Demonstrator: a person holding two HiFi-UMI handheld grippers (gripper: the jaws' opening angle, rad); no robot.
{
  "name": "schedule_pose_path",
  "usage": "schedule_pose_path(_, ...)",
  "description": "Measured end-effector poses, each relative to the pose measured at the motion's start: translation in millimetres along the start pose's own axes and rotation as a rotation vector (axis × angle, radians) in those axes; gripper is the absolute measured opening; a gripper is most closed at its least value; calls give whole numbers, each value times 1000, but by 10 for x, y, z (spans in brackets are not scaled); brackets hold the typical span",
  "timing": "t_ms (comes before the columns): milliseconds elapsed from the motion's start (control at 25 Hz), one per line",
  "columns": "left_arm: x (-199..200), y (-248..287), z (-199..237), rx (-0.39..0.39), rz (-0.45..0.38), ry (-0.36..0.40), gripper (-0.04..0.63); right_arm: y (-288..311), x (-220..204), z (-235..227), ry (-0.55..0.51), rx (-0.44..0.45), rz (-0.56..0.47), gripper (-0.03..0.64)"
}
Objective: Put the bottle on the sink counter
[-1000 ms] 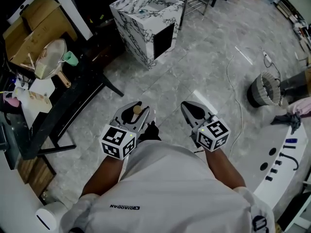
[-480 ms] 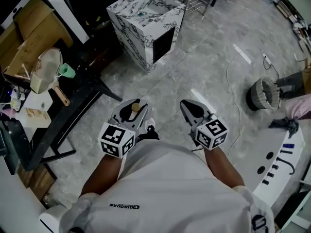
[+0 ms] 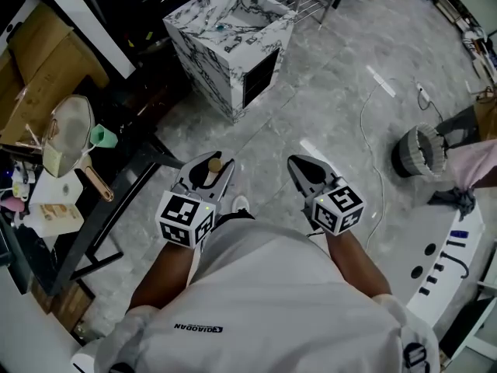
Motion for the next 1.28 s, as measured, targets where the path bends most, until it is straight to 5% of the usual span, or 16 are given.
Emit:
schedule_pose_path(600,146,236,638,-45,15,33,132,590,209,-79,6,-40,-6,41)
schedule_pose_path(1280,150,214,815,-56,20,32,133,755,302,-23,-6,-39,9,41)
Point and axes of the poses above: the fingertips, and each gripper's own axes: y forward along the fingers, z to its left, x out of its top, the point moved 5 cm from there along -y, backward along the fingers, and after that the axes turned 10 degrees about -x, right-handed, at the moved point
